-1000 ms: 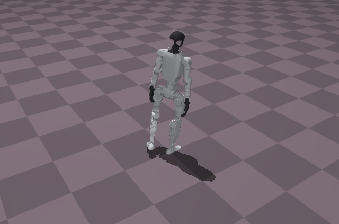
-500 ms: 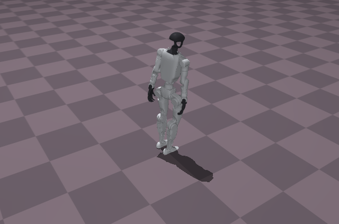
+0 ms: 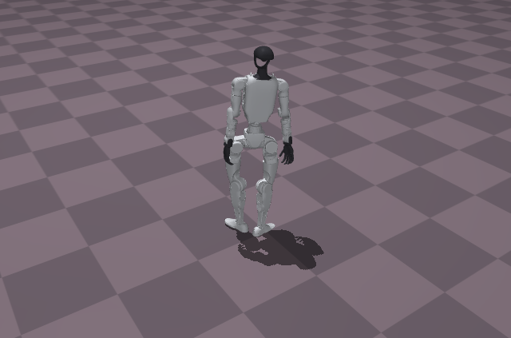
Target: In place motions
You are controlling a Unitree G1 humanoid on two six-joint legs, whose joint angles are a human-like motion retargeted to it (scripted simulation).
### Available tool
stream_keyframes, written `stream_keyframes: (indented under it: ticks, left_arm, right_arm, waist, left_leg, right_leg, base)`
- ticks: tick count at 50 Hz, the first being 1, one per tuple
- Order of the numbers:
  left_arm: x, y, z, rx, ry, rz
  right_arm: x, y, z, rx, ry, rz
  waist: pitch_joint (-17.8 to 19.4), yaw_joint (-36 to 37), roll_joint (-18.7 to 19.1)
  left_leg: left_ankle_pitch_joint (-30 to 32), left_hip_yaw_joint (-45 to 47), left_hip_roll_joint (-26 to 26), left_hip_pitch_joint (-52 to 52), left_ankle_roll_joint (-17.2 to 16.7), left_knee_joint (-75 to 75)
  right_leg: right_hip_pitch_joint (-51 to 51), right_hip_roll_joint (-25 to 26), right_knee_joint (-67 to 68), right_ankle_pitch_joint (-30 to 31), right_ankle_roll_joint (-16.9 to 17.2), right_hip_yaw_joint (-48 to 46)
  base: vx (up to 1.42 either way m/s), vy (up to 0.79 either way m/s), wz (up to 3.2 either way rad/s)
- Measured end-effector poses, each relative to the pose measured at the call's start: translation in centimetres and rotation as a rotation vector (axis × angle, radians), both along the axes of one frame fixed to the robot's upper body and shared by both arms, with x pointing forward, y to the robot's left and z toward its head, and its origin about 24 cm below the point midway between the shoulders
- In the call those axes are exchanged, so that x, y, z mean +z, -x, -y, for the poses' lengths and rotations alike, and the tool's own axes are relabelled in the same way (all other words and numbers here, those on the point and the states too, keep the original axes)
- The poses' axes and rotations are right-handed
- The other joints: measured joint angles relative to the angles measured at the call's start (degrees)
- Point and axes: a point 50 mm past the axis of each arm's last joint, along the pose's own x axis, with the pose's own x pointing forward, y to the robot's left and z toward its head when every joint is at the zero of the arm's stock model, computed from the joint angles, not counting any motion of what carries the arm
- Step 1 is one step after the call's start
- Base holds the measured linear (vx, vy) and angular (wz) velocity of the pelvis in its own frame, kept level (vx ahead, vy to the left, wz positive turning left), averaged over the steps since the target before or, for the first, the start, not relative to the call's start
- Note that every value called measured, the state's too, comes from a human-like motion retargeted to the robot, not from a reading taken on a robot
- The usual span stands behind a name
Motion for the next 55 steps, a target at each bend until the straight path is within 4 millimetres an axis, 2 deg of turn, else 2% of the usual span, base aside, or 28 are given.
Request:
stream_keyframes:
  ticks: [3, 5, 8, 10, 13, 15, 18, 20, 22, 25, 27, 29, 30, 34, 39, 43, 47, 50, 53, 55]
  left_arm:
    - [0.0, 0.5, 0.3, 0.029, 0.012, -0.016]
    - [0.0, 0.5, 0.3, 0.022, 0.016, -0.011]
    - [0.1, 0.6, 0.1, -0.034, 0.033, -0.035]
    - [0.1, 0.7, -0.1, -0.066, 0.039, -0.048]
    - [0.1, 0.2, -0.9, -0.102, 0.042, -0.043]
    - [0.1, -0.4, -1.6, -0.115, 0.04, -0.03]
    - [0.2, -0.9, -2.5, -0.126, 0.034, -0.018]
    - [0.3, -1.2, -2.9, -0.128, 0.022, -0.014]
    - [0.3, -1.5, -3.0, -0.124, 0.008, -0.006]
    - [0.2, -1.8, -2.6, -0.098, 0.008, 0.011]
    - [0.2, -1.7, -2.3, -0.068, 0.023, 0.01]
    - [0.1, -1.4, -1.9, -0.053, 0.045, -0.006]
    - [0.1, -1.1, -1.6, -0.054, 0.054, -0.021]
    - [0.1, -0.1, -0.5, -0.03, 0.068, -0.055]
    - [0.2, 0.3, -0.5, -0.108, 0.088, -0.068]
    - [0.1, -0.9, -1.4, -0.214, 0.035, -0.043]
    - [0.0, -2.6, -1.6, -0.262, 0.02, 0.007]
    - [0.0, -3.6, -1.4, -0.251, 0.011, 0.044]
    - [0.0, -4.5, -1.4, -0.259, 0.011, 0.081]
    - [0.0, -5.4, -1.6, -0.282, 0.006, 0.114]
  right_arm:
    - [0.0, -1.1, 0.4, -0.009, 0.013, 0.054]
    - [-0.1, -2.2, 0.7, -0.02, 0.009, 0.103]
    - [0.0, -3.2, 1.0, -0.025, 0.003, 0.144]
    - [0.0, -3.9, 1.0, -0.036, 0.004, 0.167]
    - [-0.2, -4.9, 0.2, -0.074, -0.017, 0.198]
    - [-0.4, -5.9, -0.5, -0.076, -0.053, 0.217]
    - [-0.5, -6.6, -1.2, -0.028, -0.096, 0.243]
    - [-0.5, -6.9, -1.4, 0.016, -0.107, 0.253]
    - [-0.5, -6.8, -1.4, 0.056, -0.109, 0.247]
    - [-0.5, -6.6, -1.5, 0.097, -0.112, 0.23]
    - [-0.6, -6.7, -1.8, 0.114, -0.123, 0.221]
    - [-0.6, -6.8, -1.9, 0.113, -0.133, 0.211]
    - [-0.6, -6.7, -1.9, 0.106, -0.136, 0.205]
    - [-0.6, -6.9, -2.1, 0.093, -0.144, 0.219]
    - [-0.6, -6.8, -2.3, 0.092, -0.157, 0.213]
    - [-0.6, -7.3, -2.5, 0.103, -0.166, 0.224]
    - [-0.5, -8.2, -2.5, 0.182, -0.178, 0.254]
    - [-0.4, -8.8, -2.3, 0.257, -0.18, 0.273]
    - [-0.2, -9.6, -2.0, 0.335, -0.17, 0.295]
    - [0.0, -10.5, -1.7, 0.392, -0.155, 0.316]
  waist:
    - [0.94, 0.77, 0.6]
    - [1.63, 0.31, 1.97]
    - [1.53, -2.49, 6.71]
    - [1.32, -3.54, 7.73]
    - [2.8, -4.97, 5.15]
    - [3.82, -6.72, 4.16]
    - [3.99, -8.77, 3.25]
    - [3.86, -8.55, 2.28]
    - [3.81, -8.0, 0.57]
    - [4.73, -6.64, -2.18]
    - [5.31, -4.49, -2.65]
    - [5.21, -3.07, -2.95]
    - [5.08, -3.84, -2.62]
    - [4.67, -2.92, -2.08]
    - [3.3, -4.45, -2.16]
    - [3.22, -3.91, -3.21]
    - [3.27, -1.71, -4.37]
    - [3.5, -0.03, -4.96]
    - [4.22, 2.5, -4.32]
    - [4.8, 2.78, -4.17]
  left_leg:
    - [0.19, -5.78, -1.56, -0.62, 1.24, -0.97]
    - [0.01, -6.72, -0.62, -0.82, 1.55, -0.62]
    - [-0.03, -13.6, 3.33, -2.82, 1.91, 1.05]
    - [0.38, -16.26, 3.9, -4.03, 2.26, 1.49]
    - [2.52, -20.18, 0.19, -3.62, 3.16, -0.42]
    - [3.77, -22.77, -0.99, -3.53, 3.3, -1.19]
    - [5.44, -27.64, -2.63, -3.62, 3.31, -2.35]
    - [6.34, -30.85, -4.22, -3.45, 3.31, -3.13]
    - [6.93, -33.9, -6.49, -3.2, 3.29, -3.39]
    - [7.21, -37.44, -10.25, -1.83, 3.64, -3.48]
    - [7.15, -38.11, -10.69, -0.76, 3.58, -3.64]
    - [7.14, -39.45, -11.43, -0.44, 3.65, -3.41]
    - [7.32, -41.76, -11.71, -0.28, 3.7, -3.1]
    - [7.27, -44.13, -11.9, 0.37, 3.61, -2.6]
    - [5.81, -47.03, -12.44, 0.33, 3.02, -0.81]
    - [3.97, -45.71, -13.01, -0.95, 2.56, 3.49]
    - [5.1, -42.26, -13.56, -3.29, 2.46, 9.34]
    - [4.65, -49.53, -16.83, -4.12, 3.34, 11.83]
    - [7.21, -61.86, -19.21, -2.17, 1.95, 8.94]
    - [7.03, -62.23, -18.29, -1.07, 0.82, 6.8]
  right_leg:
    - [1.81, -1.61, 3.09, 1.16, -0.31, -2.72]
    - [2.78, -2.97, 6.63, 3.77, -1.58, -4.43]
    - [1.24, -5.17, 17.11, 7.89, -8.35, -3.38]
    - [-3.86, -7.92, 25.97, 9.09, -10.91, 6.87]
    - [-11.77, -1.83, 29.06, 11.73, -5.45, 32.13]
    - [-13.28, 2.34, 28.45, 11.28, -2.89, 40.4]
    - [-13.5, 4.54, 23.31, 7.9, -0.9, 43.29]
    - [-13.58, 5.07, 18.97, 4.28, -0.93, 43.42]
    - [-13.96, 5.63, 13.97, 2.19, 0.76, 45.32]
    - [-14.52, 7.0, 6.57, 2.35, 3.69, 50.91]
    - [-13.85, 7.87, 5.36, 3.48, 0.3, 52.8]
    - [-12.86, 6.19, 6.06, 2.36, 2.39, 50.55]
    - [-12.18, 5.79, 5.87, 2.26, 2.37, 47.18]
    - [-10.21, 5.25, 5.69, 1.03, 2.34, 45.8]
    - [-8.87, 4.98, 5.18, 0.01, 2.48, 44.16]
    - [-9.35, 4.09, 5.69, -0.21, 3.19, 45.47]
    - [-11.28, 4.02, 5.94, 1.22, 3.24, 51.03]
    - [-12.83, 4.38, 5.8, 2.95, 3.25, 56.58]
    - [-14.63, 7.37, 5.8, 5.19, 2.86, 63.88]
    - [-15.84, 9.1, 5.82, 6.67, 2.65, 67.67]
  base:
    - [0.13, 0.25, 1.1]
    - [0.05, 0.18, 1.45]
    - [0.22, 0.29, 2.0]
    - [0.15, 0.18, 1.84]
    - [0.07, 0.07, 1.77]
    - [0.06, -0.01, 2.06]
    - [0.13, -0.05, 2.02]
    - [0.19, -0.06, 1.63]
    - [0.19, -0.07, 1.54]
    - [0.12, -0.1, 1.2]
    - [0.09, -0.08, 0.41]
    - [0.13, -0.07, 0.85]
    - [0.14, -0.07, 1.31]
    - [0.08, -0.09, 0.7]
    - [0.08, -0.1, 0.52]
    - [-0.02, -0.12, -0.16]
    - [-0.02, -0.05, -1.18]
    - [-0.01, 0.02, -2.08]
    - [-0.01, 0.07, -2.9]
    - [-0.06, 0.06, -2.78]
